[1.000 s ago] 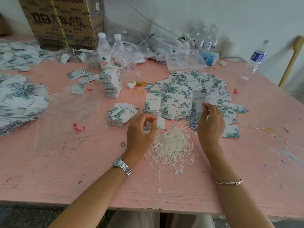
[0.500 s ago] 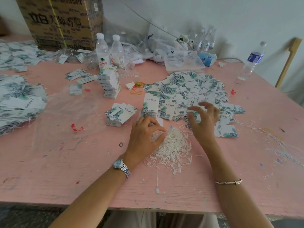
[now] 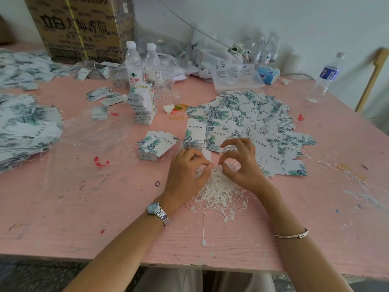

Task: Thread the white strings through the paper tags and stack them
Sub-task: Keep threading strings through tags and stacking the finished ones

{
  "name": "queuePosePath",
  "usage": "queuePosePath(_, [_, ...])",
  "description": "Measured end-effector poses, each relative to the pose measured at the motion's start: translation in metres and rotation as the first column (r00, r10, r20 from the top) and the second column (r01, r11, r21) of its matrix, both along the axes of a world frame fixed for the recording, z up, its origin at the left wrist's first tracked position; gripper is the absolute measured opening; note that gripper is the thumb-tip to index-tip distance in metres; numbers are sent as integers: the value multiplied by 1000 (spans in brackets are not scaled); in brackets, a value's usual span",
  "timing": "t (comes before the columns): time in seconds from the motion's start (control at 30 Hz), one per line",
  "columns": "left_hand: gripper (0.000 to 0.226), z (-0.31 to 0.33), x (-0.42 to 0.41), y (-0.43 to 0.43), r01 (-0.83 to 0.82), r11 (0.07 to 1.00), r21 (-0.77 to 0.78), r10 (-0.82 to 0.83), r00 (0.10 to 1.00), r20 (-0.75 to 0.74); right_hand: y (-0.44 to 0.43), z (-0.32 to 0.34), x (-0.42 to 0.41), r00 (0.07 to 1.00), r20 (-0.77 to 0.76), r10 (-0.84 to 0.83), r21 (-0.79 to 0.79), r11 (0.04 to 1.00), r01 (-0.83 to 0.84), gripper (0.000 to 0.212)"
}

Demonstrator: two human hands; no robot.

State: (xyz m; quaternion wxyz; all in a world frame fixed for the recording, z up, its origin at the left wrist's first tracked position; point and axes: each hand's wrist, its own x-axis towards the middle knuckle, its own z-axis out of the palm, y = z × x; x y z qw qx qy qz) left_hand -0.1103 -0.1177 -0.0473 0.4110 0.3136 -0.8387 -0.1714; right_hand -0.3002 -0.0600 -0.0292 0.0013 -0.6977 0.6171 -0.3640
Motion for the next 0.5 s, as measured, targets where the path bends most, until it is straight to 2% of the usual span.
queuePosePath(0.17, [18, 1, -1, -2, 140, 987, 78, -138, 990, -31, -3, 2, 4, 999, 41, 34, -163, 986, -27, 11])
queuePosePath(0.27, [18, 0, -2, -2, 204, 972, 120, -199, 979, -53, -4, 2, 9, 990, 132, 59, -198, 980, -32, 7])
queuePosePath(0.43, [17, -1, -2, -3, 231, 944, 234, -181, 959, -218, -3, 4, 12, 945, 317, 83, -200, 980, -19, 6])
queuePosePath(0.5, [14, 0, -2, -3, 236, 937, 257, -175, 955, -239, -2, 6, 14, 918, 389, 79, -208, 978, 4, 6])
